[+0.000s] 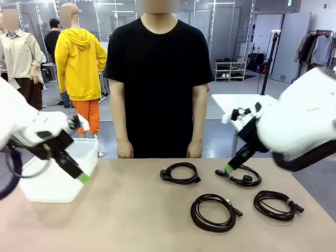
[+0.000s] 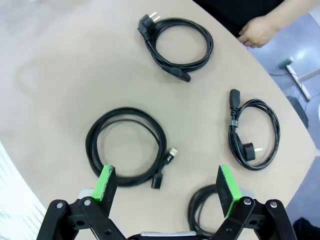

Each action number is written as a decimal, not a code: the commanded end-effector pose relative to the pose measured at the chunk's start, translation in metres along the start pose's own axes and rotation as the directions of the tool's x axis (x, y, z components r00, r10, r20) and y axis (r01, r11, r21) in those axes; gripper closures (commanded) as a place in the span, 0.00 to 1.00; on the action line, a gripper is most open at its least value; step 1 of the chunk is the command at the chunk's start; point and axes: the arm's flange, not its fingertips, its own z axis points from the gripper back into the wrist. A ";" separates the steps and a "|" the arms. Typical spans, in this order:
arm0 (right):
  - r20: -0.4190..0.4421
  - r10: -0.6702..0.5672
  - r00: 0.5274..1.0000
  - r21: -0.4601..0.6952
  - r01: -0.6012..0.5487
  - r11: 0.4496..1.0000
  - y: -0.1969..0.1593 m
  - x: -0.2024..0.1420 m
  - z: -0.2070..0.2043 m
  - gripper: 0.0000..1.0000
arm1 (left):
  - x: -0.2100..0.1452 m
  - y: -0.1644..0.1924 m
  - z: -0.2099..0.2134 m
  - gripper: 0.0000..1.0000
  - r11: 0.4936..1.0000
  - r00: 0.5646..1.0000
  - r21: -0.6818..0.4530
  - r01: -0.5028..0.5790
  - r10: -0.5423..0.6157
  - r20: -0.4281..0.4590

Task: Organize and store the cables.
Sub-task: Place the Power Cable into the Organizing box.

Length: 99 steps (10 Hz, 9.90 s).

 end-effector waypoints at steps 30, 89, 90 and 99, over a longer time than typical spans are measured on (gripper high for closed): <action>0.159 -0.183 0.970 0.053 0.177 0.983 -0.102 -0.220 0.176 0.00 | -0.187 0.074 0.157 0.00 0.994 0.957 -0.067 -0.084 0.100 0.274; -0.457 -0.231 0.859 -0.061 0.229 0.972 -0.138 0.033 -0.231 0.07 | -0.187 0.074 0.157 0.00 0.994 0.957 -0.067 -0.084 0.100 0.274; -0.461 -0.240 0.854 -0.064 0.238 0.969 -0.140 0.033 -0.234 0.12 | -0.187 0.074 0.157 0.00 0.994 0.957 -0.067 -0.084 0.100 0.274; -0.464 -0.255 0.849 -0.104 0.233 0.967 -0.142 0.045 -0.221 1.00 | -0.187 0.074 0.157 0.00 0.994 0.957 -0.067 -0.084 0.100 0.274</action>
